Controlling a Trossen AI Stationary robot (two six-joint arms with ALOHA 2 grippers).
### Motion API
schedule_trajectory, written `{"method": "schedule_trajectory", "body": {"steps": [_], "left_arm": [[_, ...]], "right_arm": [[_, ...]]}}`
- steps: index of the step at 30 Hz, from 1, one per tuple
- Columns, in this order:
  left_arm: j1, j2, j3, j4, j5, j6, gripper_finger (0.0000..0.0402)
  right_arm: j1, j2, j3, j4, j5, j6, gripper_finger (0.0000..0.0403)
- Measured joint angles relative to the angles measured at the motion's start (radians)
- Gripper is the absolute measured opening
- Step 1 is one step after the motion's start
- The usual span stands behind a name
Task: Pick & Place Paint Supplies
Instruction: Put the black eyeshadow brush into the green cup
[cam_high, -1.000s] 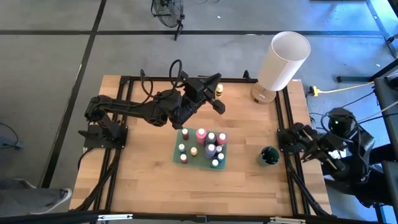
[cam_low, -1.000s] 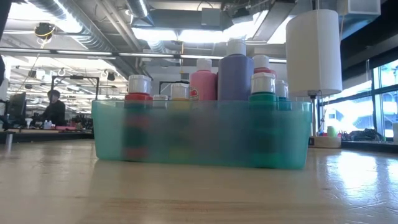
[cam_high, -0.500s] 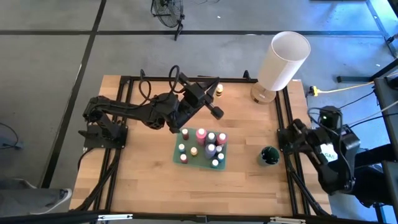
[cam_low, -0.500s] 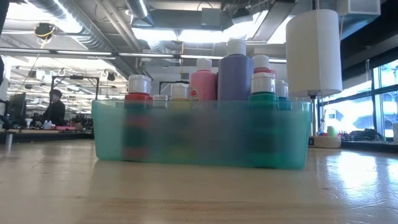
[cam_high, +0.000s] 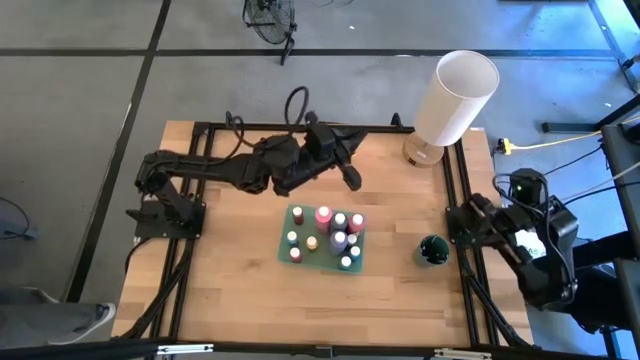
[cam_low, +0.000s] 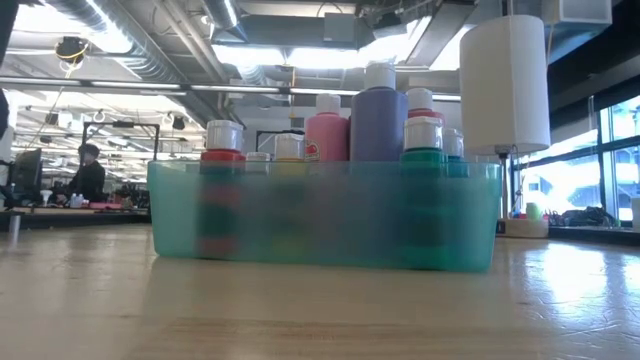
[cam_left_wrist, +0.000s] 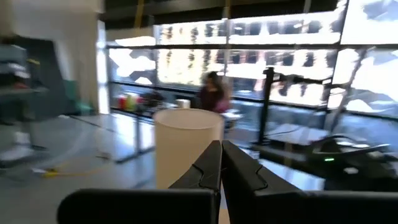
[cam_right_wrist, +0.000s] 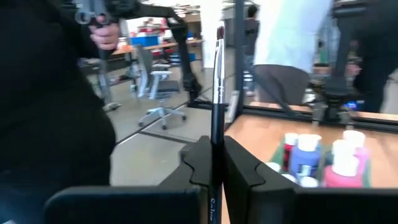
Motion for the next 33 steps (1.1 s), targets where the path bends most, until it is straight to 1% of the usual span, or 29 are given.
{"method": "schedule_trajectory", "body": {"steps": [2, 5, 10, 16, 18, 22, 25, 26, 27, 33], "left_arm": [[0.020, 0.000, 0.000, -0.010, 0.085, -0.063, 0.0002], [0.042, 0.002, 0.000, -0.013, 0.150, -0.136, 0.0003], [0.054, 0.014, 0.000, -0.009, 0.155, -0.232, 0.0002], [0.053, 0.059, -0.001, 0.015, 0.150, -0.349, 0.0002], [0.049, 0.080, -0.001, 0.042, 0.147, -0.395, 0.0001], [0.049, 0.108, -0.001, 0.086, 0.147, -0.468, 0.0003], [0.044, 0.112, -0.001, 0.112, 0.147, -0.480, 0.0001], [0.043, 0.111, -0.001, 0.129, 0.147, -0.479, 0.0001], [0.042, 0.110, -0.001, 0.141, 0.144, -0.468, 0.0002], [0.037, 0.104, -0.001, 0.181, 0.139, -0.389, 0.0001]], "right_arm": [[0.046, 0.000, 0.000, 0.008, -0.001, 0.009, 0.0016], [0.133, 0.000, 0.000, 0.023, -0.001, 0.017, 0.0016], [0.268, 0.000, 0.000, 0.054, -0.001, 0.019, 0.0016], [0.422, 0.000, 0.000, 0.183, 0.005, 0.019, 0.0016], [0.485, 0.000, 0.000, 0.223, 0.032, 0.015, 0.0016], [0.621, 0.000, 0.000, 0.328, 0.120, 0.011, 0.0016], [0.689, 0.000, -0.007, 0.458, 0.216, 0.023, 0.0016], [0.700, 0.000, -0.022, 0.524, 0.227, 0.048, 0.0016], [0.704, 0.000, -0.041, 0.599, 0.230, 0.089, 0.0016], [0.679, 0.000, -0.187, 1.033, 0.269, 0.457, 0.0016]]}}
